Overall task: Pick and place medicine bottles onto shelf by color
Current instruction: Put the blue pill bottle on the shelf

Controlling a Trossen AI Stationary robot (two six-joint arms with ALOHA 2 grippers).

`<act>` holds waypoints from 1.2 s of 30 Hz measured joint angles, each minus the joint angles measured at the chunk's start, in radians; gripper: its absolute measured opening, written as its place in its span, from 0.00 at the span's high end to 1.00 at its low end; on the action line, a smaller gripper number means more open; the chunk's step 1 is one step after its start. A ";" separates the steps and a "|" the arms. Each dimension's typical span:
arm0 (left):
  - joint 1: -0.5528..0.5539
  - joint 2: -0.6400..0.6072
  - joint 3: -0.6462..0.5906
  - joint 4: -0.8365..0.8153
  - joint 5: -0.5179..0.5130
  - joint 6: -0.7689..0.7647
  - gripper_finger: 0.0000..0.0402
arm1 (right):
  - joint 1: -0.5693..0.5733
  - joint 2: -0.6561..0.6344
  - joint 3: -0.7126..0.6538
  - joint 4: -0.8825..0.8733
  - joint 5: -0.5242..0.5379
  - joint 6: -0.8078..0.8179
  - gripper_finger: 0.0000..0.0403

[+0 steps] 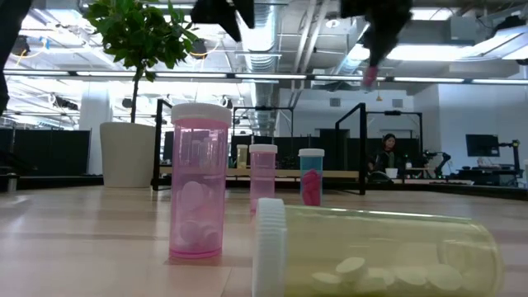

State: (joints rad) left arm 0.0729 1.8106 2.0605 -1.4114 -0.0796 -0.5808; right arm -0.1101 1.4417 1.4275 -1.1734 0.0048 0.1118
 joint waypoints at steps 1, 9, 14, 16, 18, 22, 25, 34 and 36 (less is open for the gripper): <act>-0.014 -0.008 0.000 -0.018 -0.014 -0.012 0.58 | -0.006 0.027 0.022 -0.002 0.000 -0.018 0.66; -0.100 -0.069 0.000 -0.123 -0.084 -0.066 0.58 | -0.090 0.247 0.201 -0.021 0.001 -0.118 0.65; -0.143 -0.124 -0.001 -0.159 -0.142 -0.105 0.58 | -0.156 0.362 0.287 -0.024 0.001 -0.152 0.66; -0.154 -0.146 -0.001 -0.156 -0.169 -0.107 0.58 | -0.183 0.401 0.315 -0.023 0.001 -0.167 0.66; -0.164 -0.166 -0.001 -0.159 -0.207 -0.119 0.58 | -0.212 0.440 0.345 -0.018 0.001 -0.171 0.67; -0.179 -0.195 -0.001 -0.159 -0.247 -0.119 0.58 | -0.278 0.528 0.410 -0.007 0.001 -0.156 0.66; -0.185 -0.212 -0.001 -0.160 -0.268 -0.093 0.58 | -0.333 0.600 0.455 -0.008 -0.001 -0.101 0.66; -0.183 -0.218 -0.001 -0.160 -0.276 -0.016 0.58 | -0.465 0.770 0.584 -0.092 -0.002 -0.034 0.67; -0.182 -0.218 -0.001 -0.160 -0.281 -0.018 0.58 | -0.483 0.789 0.614 -0.108 -0.002 -0.046 0.66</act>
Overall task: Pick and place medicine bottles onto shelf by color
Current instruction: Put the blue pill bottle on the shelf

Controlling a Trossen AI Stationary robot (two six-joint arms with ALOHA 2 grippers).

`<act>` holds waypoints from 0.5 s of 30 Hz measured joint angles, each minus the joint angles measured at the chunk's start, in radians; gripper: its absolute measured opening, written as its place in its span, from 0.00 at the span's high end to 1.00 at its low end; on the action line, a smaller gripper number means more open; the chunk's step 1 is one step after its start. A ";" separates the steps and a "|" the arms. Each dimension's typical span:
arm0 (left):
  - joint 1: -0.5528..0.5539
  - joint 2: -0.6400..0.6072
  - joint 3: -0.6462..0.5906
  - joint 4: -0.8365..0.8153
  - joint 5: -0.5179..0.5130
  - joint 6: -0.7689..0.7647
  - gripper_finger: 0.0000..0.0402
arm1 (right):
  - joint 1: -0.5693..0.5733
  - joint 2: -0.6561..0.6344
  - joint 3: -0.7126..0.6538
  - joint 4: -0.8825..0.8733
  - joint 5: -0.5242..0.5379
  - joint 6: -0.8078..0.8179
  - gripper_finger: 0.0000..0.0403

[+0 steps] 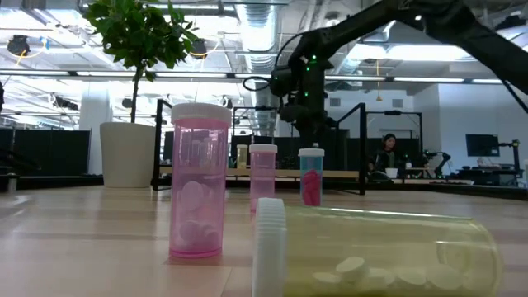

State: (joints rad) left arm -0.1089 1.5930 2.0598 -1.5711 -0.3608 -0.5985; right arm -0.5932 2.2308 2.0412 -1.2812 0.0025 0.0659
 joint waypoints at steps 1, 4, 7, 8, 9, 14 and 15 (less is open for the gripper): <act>0.000 0.000 0.000 0.000 -0.012 -0.008 0.58 | -0.008 0.005 0.014 -0.002 0.000 -0.017 0.66; 0.000 0.000 0.000 0.000 -0.051 -0.044 0.58 | -0.029 0.015 0.045 -0.011 0.000 -0.076 0.66; 0.003 0.000 0.000 0.000 -0.069 -0.065 0.58 | -0.039 0.015 0.047 -0.010 0.000 -0.163 0.67; 0.005 0.000 0.000 0.000 -0.071 -0.071 0.58 | -0.041 0.016 0.047 -0.013 0.001 -0.188 0.66; 0.009 0.000 0.000 0.000 -0.074 -0.082 0.58 | -0.047 0.016 0.047 -0.013 0.001 -0.208 0.66; 0.027 0.001 0.000 0.000 -0.106 -0.122 0.58 | -0.064 0.016 0.047 -0.012 0.022 -0.298 0.66; 0.030 0.001 0.000 0.000 -0.108 -0.123 0.58 | -0.064 0.016 0.047 -0.012 0.040 -0.318 0.66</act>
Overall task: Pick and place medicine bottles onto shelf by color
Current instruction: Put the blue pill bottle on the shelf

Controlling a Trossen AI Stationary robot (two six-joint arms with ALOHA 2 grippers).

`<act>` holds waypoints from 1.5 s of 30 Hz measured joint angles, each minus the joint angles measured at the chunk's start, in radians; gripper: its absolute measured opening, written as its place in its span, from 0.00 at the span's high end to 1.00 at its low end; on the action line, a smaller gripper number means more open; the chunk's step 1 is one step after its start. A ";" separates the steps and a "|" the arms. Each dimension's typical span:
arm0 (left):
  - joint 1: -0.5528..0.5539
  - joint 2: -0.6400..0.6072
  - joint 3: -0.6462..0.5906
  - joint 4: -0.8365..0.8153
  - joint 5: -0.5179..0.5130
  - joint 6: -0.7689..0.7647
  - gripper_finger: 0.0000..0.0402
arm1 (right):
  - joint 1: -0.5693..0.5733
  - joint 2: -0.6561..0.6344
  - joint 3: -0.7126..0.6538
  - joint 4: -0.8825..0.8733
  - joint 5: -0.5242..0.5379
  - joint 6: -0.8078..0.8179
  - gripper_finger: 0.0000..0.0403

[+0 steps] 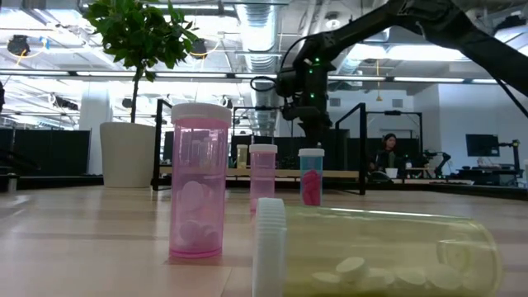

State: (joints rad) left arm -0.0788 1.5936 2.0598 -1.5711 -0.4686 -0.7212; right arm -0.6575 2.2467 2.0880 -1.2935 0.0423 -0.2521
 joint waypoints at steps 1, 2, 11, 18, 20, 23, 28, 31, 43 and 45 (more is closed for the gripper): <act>0.003 0.000 0.000 0.000 0.000 0.000 0.58 | -0.001 0.000 0.000 -0.001 0.013 -0.021 0.66; 0.004 0.000 0.000 0.000 0.000 -0.001 0.58 | -0.001 0.000 0.000 -0.001 0.028 -0.042 0.66; 0.011 0.000 0.000 0.000 0.000 -0.001 0.58 | 0.014 0.000 0.000 0.023 0.062 -0.139 0.67; 0.011 0.000 0.000 0.000 0.001 0.010 0.58 | 0.016 0.000 0.000 0.041 0.062 -0.165 0.67; 0.011 0.000 0.000 0.000 0.001 0.013 0.58 | 0.015 0.000 0.000 0.046 0.062 -0.165 0.67; 0.011 0.000 0.000 0.000 0.001 0.013 0.58 | 0.015 0.000 0.000 0.048 0.062 -0.148 0.67; 0.011 0.000 0.000 0.000 0.001 0.013 0.58 | 0.015 0.000 0.000 0.052 0.061 -0.083 0.67; 0.011 0.000 0.000 0.000 0.001 0.013 0.58 | 0.015 0.000 0.000 0.046 0.061 -0.046 0.67; 0.011 0.001 0.000 0.000 0.002 0.009 0.58 | 0.023 0.018 -0.001 0.051 0.009 0.037 0.67; 0.011 0.001 0.000 0.000 0.002 0.009 0.58 | 0.021 0.017 -0.001 0.056 0.009 0.037 0.67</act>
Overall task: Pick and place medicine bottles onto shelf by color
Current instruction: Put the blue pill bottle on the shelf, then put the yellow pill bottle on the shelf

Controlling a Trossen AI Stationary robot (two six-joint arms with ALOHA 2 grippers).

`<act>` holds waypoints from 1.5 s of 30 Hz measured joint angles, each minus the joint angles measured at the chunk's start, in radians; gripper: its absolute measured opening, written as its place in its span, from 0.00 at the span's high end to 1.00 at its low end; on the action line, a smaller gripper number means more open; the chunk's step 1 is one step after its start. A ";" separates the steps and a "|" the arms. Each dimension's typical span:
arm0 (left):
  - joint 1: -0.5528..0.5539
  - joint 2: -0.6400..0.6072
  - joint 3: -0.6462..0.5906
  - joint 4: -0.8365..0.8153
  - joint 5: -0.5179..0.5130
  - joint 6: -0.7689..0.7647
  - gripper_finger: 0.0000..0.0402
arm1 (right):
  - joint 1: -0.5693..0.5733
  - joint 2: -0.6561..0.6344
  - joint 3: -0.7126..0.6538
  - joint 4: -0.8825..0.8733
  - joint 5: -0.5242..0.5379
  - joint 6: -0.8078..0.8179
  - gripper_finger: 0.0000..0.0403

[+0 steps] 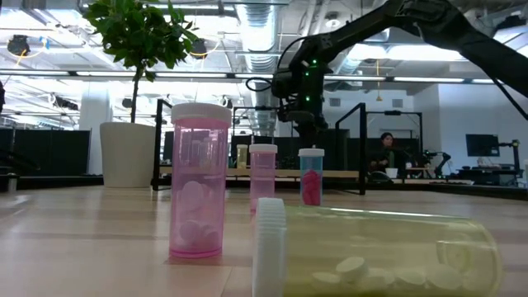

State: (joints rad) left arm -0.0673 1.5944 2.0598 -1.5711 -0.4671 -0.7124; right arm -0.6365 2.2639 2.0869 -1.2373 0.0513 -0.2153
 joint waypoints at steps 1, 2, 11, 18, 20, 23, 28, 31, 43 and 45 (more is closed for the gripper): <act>0.000 0.000 0.000 0.000 0.000 0.000 0.58 | 0.000 0.000 0.000 -0.001 0.000 0.000 0.67; 0.000 0.000 0.000 0.000 0.000 -0.001 0.58 | 0.000 0.000 0.000 -0.003 0.000 -0.001 0.67; 0.000 0.000 0.000 0.000 0.000 -0.003 0.58 | 0.006 0.000 0.000 -0.003 0.000 -0.021 0.60; 0.000 0.000 0.000 0.000 0.000 -0.006 0.58 | 0.015 -0.001 0.002 -0.008 0.000 -0.021 0.48; 0.000 0.000 0.000 0.000 0.000 -0.006 0.58 | 0.016 -0.003 0.018 -0.029 0.001 -0.021 0.46; 0.000 0.000 0.000 0.000 0.000 -0.006 0.58 | 0.021 -0.006 0.069 -0.060 0.004 -0.021 0.45; 0.000 0.000 0.000 0.000 0.000 -0.007 0.58 | 0.022 -0.008 0.234 -0.131 0.004 0.023 0.45; 0.000 0.000 0.000 0.000 0.000 -0.008 0.58 | 0.024 -0.053 0.243 -0.150 0.002 0.076 0.46; 0.000 0.000 0.000 0.000 -0.010 0.067 0.58 | 0.132 -0.367 0.174 -0.332 0.001 0.380 0.49; 0.000 0.000 0.000 0.000 -0.012 0.090 0.58 | 0.184 -0.435 0.135 -0.334 0.002 0.409 0.50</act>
State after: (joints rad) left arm -0.0673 1.5944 2.0598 -1.5708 -0.4789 -0.6228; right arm -0.4526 1.8294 2.2214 -1.5711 0.0536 0.1937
